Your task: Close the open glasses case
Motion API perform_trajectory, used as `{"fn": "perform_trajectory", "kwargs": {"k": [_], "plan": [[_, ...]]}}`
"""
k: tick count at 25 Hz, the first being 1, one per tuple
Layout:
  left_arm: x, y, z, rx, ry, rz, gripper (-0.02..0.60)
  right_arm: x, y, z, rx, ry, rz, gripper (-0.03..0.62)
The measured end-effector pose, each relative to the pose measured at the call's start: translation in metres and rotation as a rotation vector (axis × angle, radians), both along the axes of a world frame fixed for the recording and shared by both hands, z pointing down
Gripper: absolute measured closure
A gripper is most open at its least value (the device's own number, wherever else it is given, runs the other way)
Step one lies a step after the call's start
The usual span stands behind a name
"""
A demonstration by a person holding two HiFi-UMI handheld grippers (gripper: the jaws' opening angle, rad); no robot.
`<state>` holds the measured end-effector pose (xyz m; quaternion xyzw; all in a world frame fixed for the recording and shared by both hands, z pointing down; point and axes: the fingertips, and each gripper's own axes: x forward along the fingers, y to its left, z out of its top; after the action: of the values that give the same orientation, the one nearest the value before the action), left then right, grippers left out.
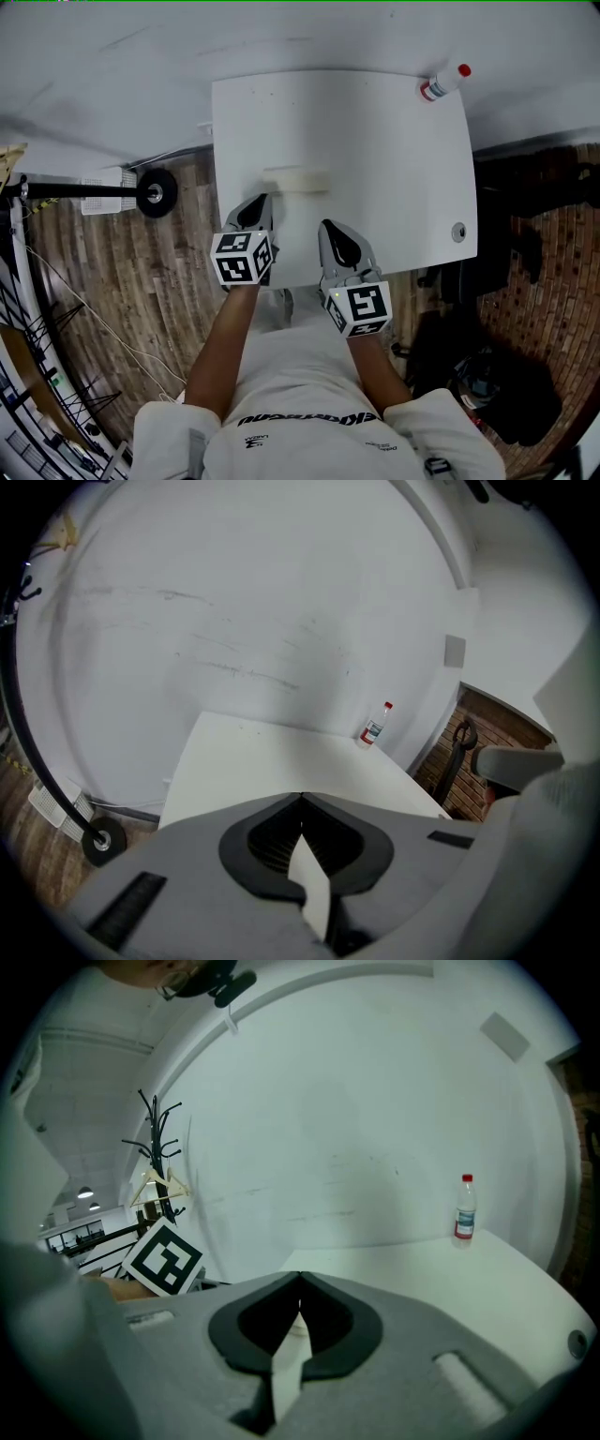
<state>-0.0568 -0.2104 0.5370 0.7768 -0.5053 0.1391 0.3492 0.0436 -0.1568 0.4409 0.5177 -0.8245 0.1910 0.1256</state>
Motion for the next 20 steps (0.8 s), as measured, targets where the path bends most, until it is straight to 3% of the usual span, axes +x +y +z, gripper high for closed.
{"fn": "perform_trajectory", "kwargs": {"k": [20], "plan": [[-0.007, 0.058, -0.149, 0.265, 0.016, 0.036, 0.584, -0.007, 0.026, -0.089, 0.11, -0.069, 0.008, 0.594]]}}
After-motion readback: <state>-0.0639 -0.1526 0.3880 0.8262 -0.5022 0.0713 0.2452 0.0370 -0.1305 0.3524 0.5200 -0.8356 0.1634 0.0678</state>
